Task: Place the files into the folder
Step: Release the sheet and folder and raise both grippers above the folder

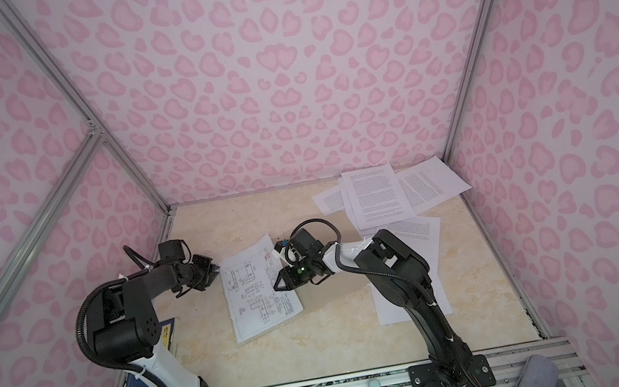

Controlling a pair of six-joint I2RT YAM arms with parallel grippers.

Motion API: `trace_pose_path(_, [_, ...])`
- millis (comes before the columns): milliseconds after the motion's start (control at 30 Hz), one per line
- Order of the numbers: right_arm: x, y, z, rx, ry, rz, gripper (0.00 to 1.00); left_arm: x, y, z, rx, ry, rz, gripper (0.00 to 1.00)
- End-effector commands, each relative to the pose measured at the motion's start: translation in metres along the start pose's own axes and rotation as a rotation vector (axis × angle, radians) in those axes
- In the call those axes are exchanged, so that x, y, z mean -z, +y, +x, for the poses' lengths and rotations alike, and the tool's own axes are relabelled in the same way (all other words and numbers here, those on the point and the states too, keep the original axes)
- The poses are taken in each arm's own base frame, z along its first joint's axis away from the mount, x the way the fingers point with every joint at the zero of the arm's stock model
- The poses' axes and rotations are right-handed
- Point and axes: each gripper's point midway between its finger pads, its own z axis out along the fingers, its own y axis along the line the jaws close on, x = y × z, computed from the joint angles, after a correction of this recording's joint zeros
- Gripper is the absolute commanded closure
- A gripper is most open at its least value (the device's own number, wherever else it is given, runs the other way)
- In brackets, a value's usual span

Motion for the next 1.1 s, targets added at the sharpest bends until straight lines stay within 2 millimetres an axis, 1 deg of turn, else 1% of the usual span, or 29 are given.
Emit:
trace_pose_path(0, [0.005, -0.016, -0.007, -0.039, -0.053, 0.098, 0.52, 0.009, -0.011, 0.004, -0.017, 0.028, 0.024, 0.72])
trace_pose_path(33, [0.010, -0.018, -0.009, -0.044, -0.064, 0.118, 0.52, 0.011, -0.016, 0.003, -0.023, 0.030, 0.037, 0.70])
trace_pose_path(133, [0.024, -0.028, -0.012, -0.059, -0.087, 0.223, 0.46, 0.022, -0.030, 0.002, -0.041, 0.030, 0.075, 0.66])
trace_pose_path(233, [0.036, -0.035, -0.010, -0.072, -0.097, 0.308, 0.46, 0.037, -0.042, 0.002, -0.062, 0.021, 0.106, 0.65])
trace_pose_path(267, [0.039, -0.035, -0.009, -0.071, -0.100, 0.322, 0.45, 0.043, -0.047, 0.002, -0.075, 0.019, 0.116, 0.60])
trace_pose_path(333, [0.047, -0.028, -0.010, -0.060, -0.112, 0.318, 0.45, 0.056, -0.055, 0.003, -0.105, 0.010, 0.133, 0.57])
trace_pose_path(400, [0.061, -0.022, -0.013, -0.038, -0.132, 0.340, 0.41, 0.071, -0.065, 0.012, -0.162, 0.009, 0.150, 0.54])
trace_pose_path(433, [0.070, -0.023, -0.016, -0.032, -0.141, 0.364, 0.38, 0.079, -0.072, 0.019, -0.203, 0.010, 0.164, 0.51])
trace_pose_path(500, [0.089, -0.036, -0.018, -0.057, -0.147, 0.418, 0.36, 0.091, -0.088, 0.051, -0.317, 0.041, 0.184, 0.45])
trace_pose_path(533, [0.097, -0.045, -0.019, -0.075, -0.157, 0.434, 0.31, 0.093, -0.095, 0.069, -0.379, 0.062, 0.188, 0.42])
trace_pose_path(567, [0.110, -0.055, -0.021, -0.097, -0.175, 0.454, 0.23, 0.095, -0.103, 0.092, -0.453, 0.087, 0.183, 0.37])
trace_pose_path(600, [0.121, -0.068, -0.022, -0.121, -0.190, 0.476, 0.19, 0.094, -0.111, 0.117, -0.530, 0.114, 0.179, 0.32])
trace_pose_path(633, [0.131, -0.076, -0.023, -0.136, -0.204, 0.488, 0.17, 0.091, -0.117, 0.136, -0.584, 0.137, 0.177, 0.28])
trace_pose_path(667, [0.142, -0.087, -0.024, -0.157, -0.215, 0.508, 0.10, 0.087, -0.122, 0.158, -0.638, 0.167, 0.174, 0.25])
trace_pose_path(700, [0.153, -0.099, -0.024, -0.183, -0.228, 0.535, 0.06, 0.081, -0.126, 0.175, -0.678, 0.184, 0.168, 0.23])
trace_pose_path(733, [0.162, -0.109, -0.024, -0.204, -0.238, 0.557, 0.04, 0.075, -0.128, 0.189, -0.712, 0.197, 0.158, 0.21])
trace_pose_path(800, [0.184, -0.132, -0.023, -0.260, -0.269, 0.612, 0.04, 0.056, -0.129, 0.214, -0.778, 0.232, 0.128, 0.20])
trace_pose_path(867, [0.201, -0.151, -0.019, -0.306, -0.299, 0.654, 0.05, 0.038, -0.129, 0.235, -0.815, 0.284, 0.108, 0.20])
trace_pose_path(900, [0.208, -0.158, -0.017, -0.328, -0.313, 0.666, 0.05, 0.030, -0.129, 0.243, -0.833, 0.303, 0.096, 0.20])
trace_pose_path(933, [0.212, -0.163, -0.016, -0.339, -0.321, 0.672, 0.05, 0.021, -0.123, 0.251, -0.850, 0.323, 0.073, 0.20])
trace_pose_path(967, [0.216, -0.168, -0.014, -0.350, -0.325, 0.678, 0.06, 0.019, -0.130, 0.260, -0.876, 0.331, 0.084, 0.19])
trace_pose_path(1067, [0.229, -0.181, -0.013, -0.380, -0.344, 0.710, 0.06, 0.000, -0.119, 0.288, -0.909, 0.414, 0.065, 0.20])
